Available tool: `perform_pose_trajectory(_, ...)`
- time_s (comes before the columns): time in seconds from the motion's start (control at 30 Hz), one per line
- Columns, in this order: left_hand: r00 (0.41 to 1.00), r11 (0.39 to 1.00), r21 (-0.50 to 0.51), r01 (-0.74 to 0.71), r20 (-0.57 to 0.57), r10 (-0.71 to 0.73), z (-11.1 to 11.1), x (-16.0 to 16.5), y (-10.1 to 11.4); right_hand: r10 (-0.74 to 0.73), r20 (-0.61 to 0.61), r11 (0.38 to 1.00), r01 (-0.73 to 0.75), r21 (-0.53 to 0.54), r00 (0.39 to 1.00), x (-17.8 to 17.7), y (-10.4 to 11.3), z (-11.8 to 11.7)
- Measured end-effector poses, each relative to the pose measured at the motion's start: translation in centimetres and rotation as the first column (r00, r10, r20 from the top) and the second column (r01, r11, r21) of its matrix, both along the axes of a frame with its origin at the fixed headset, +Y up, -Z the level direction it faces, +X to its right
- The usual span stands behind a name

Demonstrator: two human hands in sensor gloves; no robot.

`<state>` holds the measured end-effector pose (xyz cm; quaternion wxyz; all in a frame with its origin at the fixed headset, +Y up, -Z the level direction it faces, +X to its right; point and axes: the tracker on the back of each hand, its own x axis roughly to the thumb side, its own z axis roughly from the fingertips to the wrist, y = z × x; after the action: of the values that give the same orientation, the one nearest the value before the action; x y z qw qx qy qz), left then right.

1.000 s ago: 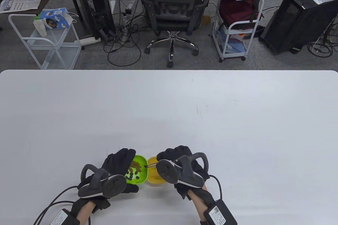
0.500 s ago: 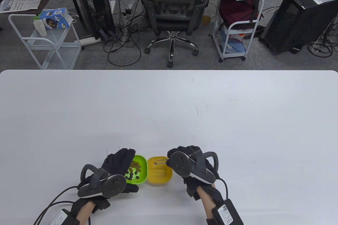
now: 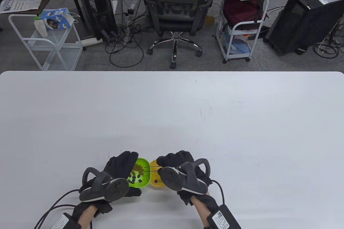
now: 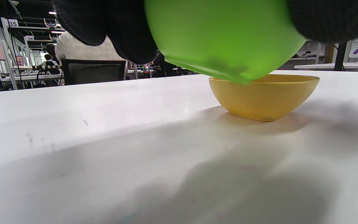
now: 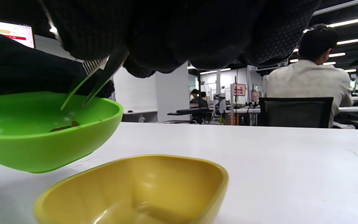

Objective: Pick coffee beans with tweezers into small dish

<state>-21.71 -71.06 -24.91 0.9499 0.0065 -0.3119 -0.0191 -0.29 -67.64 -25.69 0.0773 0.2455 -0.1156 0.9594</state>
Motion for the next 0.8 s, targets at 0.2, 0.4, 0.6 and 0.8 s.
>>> perform_pose_trajectory(0.2, 1.000, 1.000, 0.002, -0.001, 0.002, 0.001, 0.0, 0.0, 0.0, 0.052, -0.036, 0.998, -0.051, 0.021, 0.998, -1.4, -0.7, 0.4)
perform_pose_trajectory(0.4, 1.000, 1.000, 0.002, 0.001, 0.004, -0.001, 0.0, 0.1, 0.0, 0.087, -0.042, 0.996, -0.086, 0.034, 0.995, -2.0, -1.0, 0.4)
perform_pose_trajectory(0.6, 1.000, 1.000, 0.002, 0.001, 0.006, -0.001, 0.1, 0.2, 0.0, 0.115, -0.055, 0.993, -0.112, 0.047, 0.992, -2.4, -1.2, 0.6)
perform_pose_trajectory(0.8, 1.000, 1.000, 0.002, -0.002, 0.009, 0.002, 0.1, 0.2, 0.0, 0.167, -0.045, 0.984, -0.163, 0.072, 0.985, -2.8, -1.3, 0.7)
